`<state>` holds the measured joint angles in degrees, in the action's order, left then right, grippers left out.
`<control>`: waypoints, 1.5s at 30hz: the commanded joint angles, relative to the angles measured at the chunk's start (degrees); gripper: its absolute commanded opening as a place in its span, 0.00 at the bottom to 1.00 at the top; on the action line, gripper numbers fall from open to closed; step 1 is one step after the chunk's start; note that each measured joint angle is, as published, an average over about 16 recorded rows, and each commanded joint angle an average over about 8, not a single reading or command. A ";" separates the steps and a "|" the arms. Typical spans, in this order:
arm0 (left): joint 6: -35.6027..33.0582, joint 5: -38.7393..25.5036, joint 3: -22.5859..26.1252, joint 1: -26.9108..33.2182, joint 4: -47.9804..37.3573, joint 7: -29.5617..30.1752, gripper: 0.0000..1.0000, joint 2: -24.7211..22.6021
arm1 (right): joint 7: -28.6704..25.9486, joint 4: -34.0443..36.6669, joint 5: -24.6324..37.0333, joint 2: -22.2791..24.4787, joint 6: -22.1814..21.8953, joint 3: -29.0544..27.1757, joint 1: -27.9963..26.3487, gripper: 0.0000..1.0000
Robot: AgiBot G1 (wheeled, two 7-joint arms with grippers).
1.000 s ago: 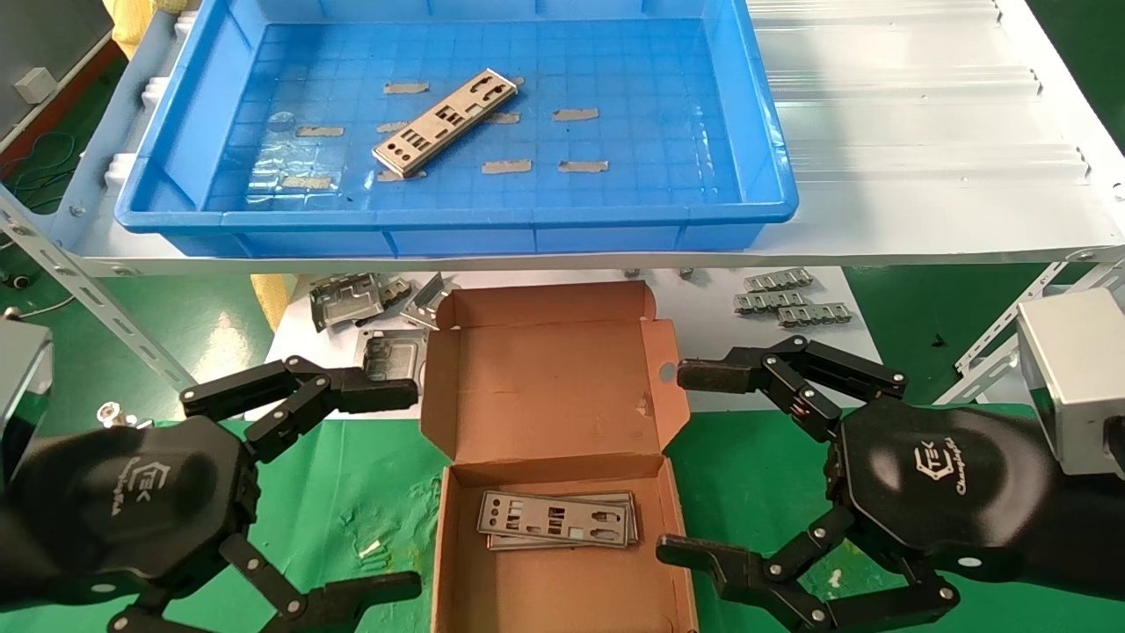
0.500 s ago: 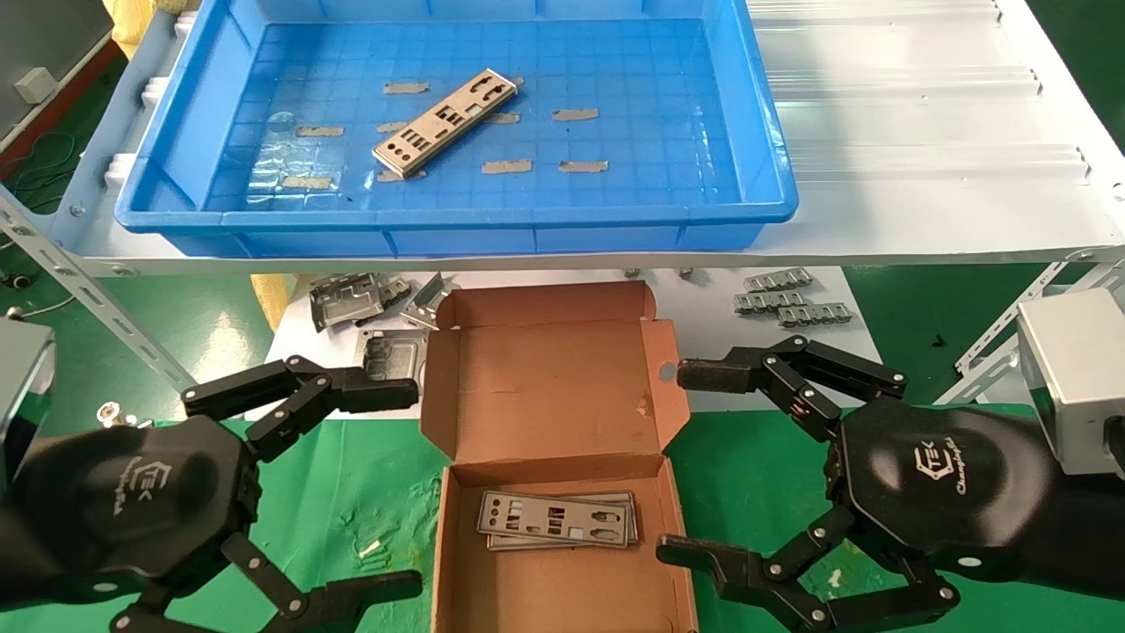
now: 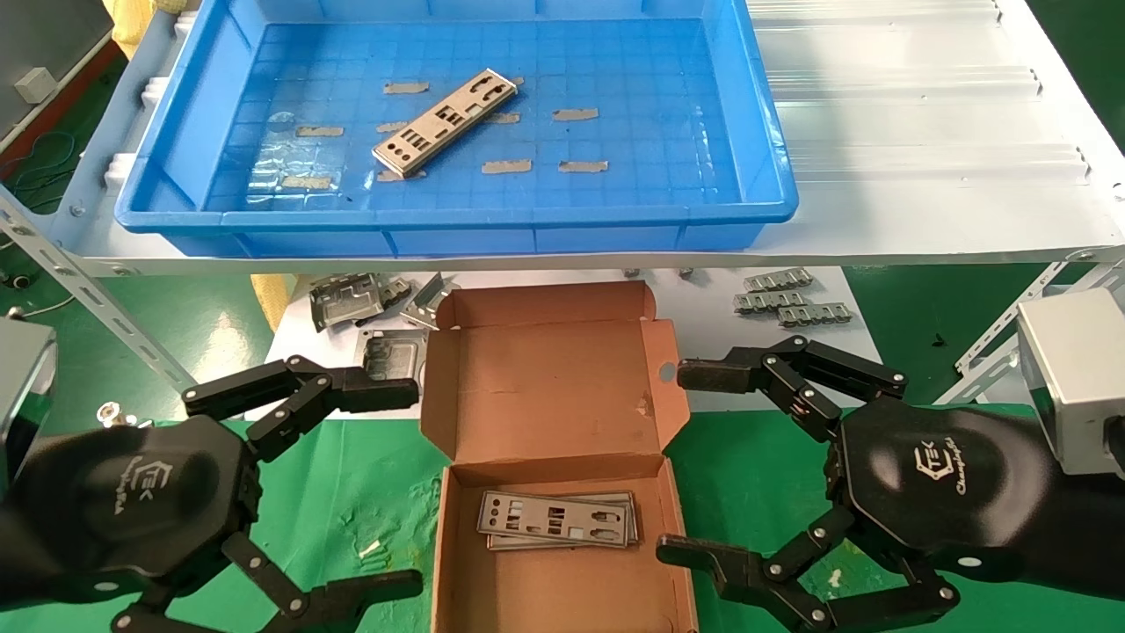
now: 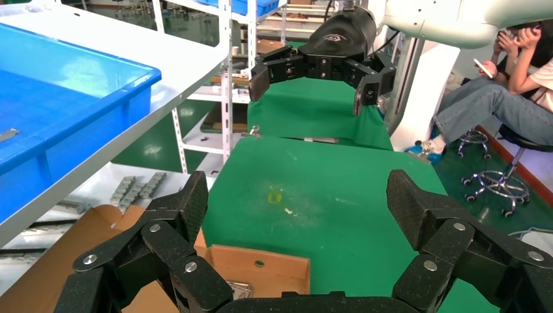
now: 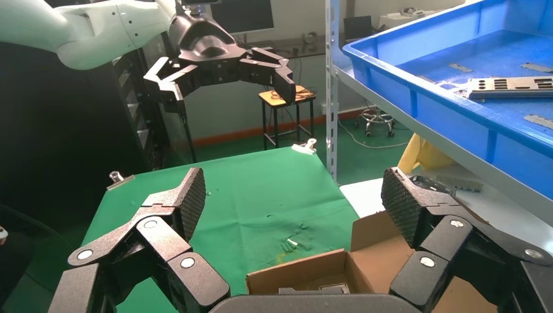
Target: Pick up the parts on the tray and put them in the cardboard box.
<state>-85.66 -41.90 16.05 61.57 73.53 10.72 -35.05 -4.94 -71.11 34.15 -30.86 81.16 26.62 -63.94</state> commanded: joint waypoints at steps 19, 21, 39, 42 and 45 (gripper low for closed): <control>0.00 0.00 0.00 0.00 -0.01 0.00 1.00 0.00 | 0.00 0.00 0.00 0.00 0.00 0.00 0.00 1.00; 0.00 0.00 0.00 0.00 -0.01 0.00 1.00 0.00 | 0.00 0.00 0.00 0.00 0.00 0.00 0.00 1.00; 0.00 0.01 0.00 0.00 -0.01 0.00 1.00 0.00 | 0.00 0.00 0.00 0.00 0.00 0.00 0.00 1.00; 0.00 0.01 0.00 0.00 -0.01 0.00 1.00 0.00 | 0.00 0.00 0.00 0.00 0.00 0.00 0.00 1.00; 0.00 0.01 0.00 0.00 -0.01 0.00 1.00 0.00 | 0.00 0.00 0.00 0.00 0.00 0.00 0.00 1.00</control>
<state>-85.66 -41.90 16.05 61.57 73.53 10.72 -35.05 -4.94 -71.11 34.15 -30.86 81.16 26.62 -63.94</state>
